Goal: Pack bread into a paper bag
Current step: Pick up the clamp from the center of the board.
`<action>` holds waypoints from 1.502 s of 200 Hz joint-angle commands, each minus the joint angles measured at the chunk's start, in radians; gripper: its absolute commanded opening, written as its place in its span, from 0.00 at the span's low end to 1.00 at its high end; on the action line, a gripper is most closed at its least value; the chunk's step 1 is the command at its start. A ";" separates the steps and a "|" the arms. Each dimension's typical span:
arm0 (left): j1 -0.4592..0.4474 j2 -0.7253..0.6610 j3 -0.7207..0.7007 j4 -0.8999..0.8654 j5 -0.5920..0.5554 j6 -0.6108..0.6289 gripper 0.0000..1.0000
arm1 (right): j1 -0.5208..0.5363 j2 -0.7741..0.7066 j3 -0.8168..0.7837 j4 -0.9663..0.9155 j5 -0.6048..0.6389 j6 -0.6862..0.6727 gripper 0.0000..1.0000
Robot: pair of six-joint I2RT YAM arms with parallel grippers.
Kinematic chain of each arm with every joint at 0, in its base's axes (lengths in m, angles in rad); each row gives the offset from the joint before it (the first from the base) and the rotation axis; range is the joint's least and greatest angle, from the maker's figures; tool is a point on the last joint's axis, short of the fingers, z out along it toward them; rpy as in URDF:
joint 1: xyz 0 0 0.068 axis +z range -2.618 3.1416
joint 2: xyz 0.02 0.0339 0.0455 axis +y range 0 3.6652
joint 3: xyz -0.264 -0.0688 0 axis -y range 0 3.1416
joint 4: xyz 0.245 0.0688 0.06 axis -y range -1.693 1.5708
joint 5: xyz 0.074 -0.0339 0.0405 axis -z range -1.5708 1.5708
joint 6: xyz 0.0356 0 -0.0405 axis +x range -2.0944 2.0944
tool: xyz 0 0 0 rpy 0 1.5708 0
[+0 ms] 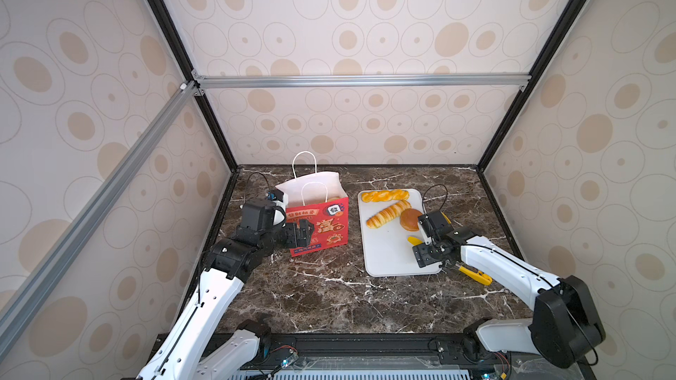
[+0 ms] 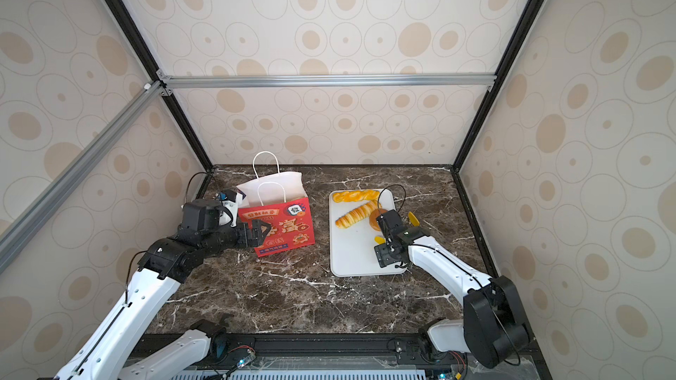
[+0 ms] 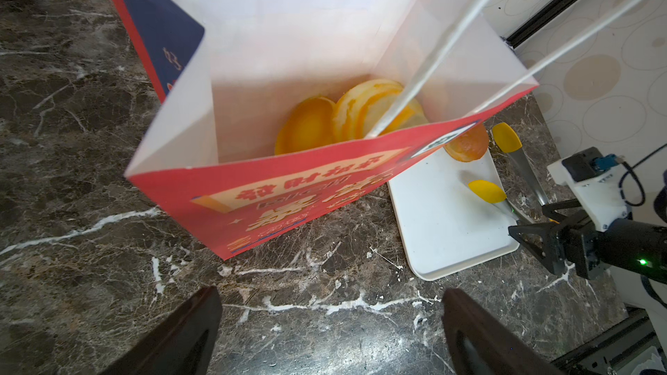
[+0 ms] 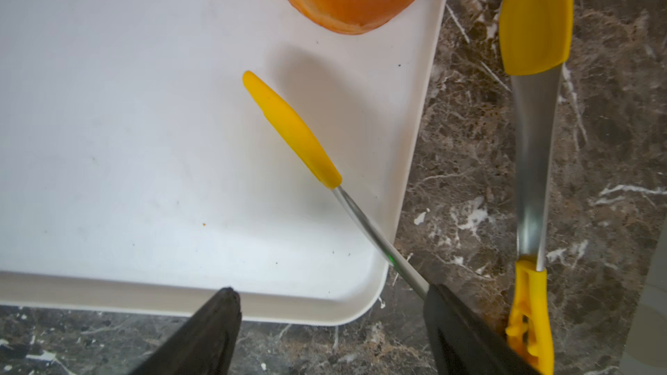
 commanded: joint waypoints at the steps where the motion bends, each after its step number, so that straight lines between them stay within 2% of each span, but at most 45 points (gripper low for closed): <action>1: 0.004 -0.001 0.001 0.012 0.001 -0.005 0.99 | -0.007 0.057 0.030 0.044 -0.010 -0.047 0.85; 25: 0.004 -0.001 0.000 0.012 -0.002 -0.005 0.99 | -0.012 0.151 0.101 0.018 0.043 -0.088 0.85; 48: 0.004 0.005 0.002 0.011 -0.005 -0.003 0.99 | -0.035 0.218 0.146 0.025 -0.006 -0.117 0.85; 70: 0.004 0.006 0.001 0.009 -0.006 -0.003 0.99 | -0.045 0.270 0.179 0.028 -0.014 -0.128 0.72; 96: 0.004 0.013 0.002 0.009 -0.006 -0.002 0.99 | -0.046 0.297 0.215 0.003 -0.018 -0.136 0.52; 112: 0.004 0.017 0.005 0.009 -0.006 -0.002 0.99 | -0.048 0.283 0.214 -0.003 -0.020 -0.137 0.49; 137: 0.004 0.018 0.004 0.009 -0.006 -0.002 0.99 | -0.046 0.242 0.211 -0.015 -0.033 -0.143 0.40; 178: 0.004 0.016 0.001 0.009 -0.004 -0.004 0.99 | -0.049 0.238 0.215 -0.013 -0.069 -0.155 0.37; 203: 0.004 0.015 -0.001 0.009 -0.003 -0.005 0.99 | -0.067 0.312 0.241 -0.025 -0.051 -0.155 0.50; 214: 0.004 0.017 0.000 0.009 -0.002 -0.005 0.99 | -0.078 0.345 0.249 -0.032 -0.039 -0.156 0.50; 230: 0.004 0.019 -0.001 0.009 0.002 -0.005 0.99 | -0.098 0.360 0.233 -0.009 -0.070 -0.161 0.40; 249: 0.004 0.022 0.001 0.009 0.000 -0.003 0.99 | -0.101 0.343 0.214 0.008 -0.114 -0.159 0.22; 267: 0.004 0.023 0.003 0.011 0.002 -0.004 0.99 | -0.100 0.317 0.202 0.010 -0.132 -0.151 0.16; 286: 0.004 0.022 0.001 0.010 0.001 -0.003 0.99 | -0.101 0.293 0.206 -0.007 -0.134 -0.148 0.03; 300: 0.004 0.024 0.001 0.010 0.005 -0.003 0.99 | -0.102 0.270 0.213 -0.033 -0.134 -0.144 0.02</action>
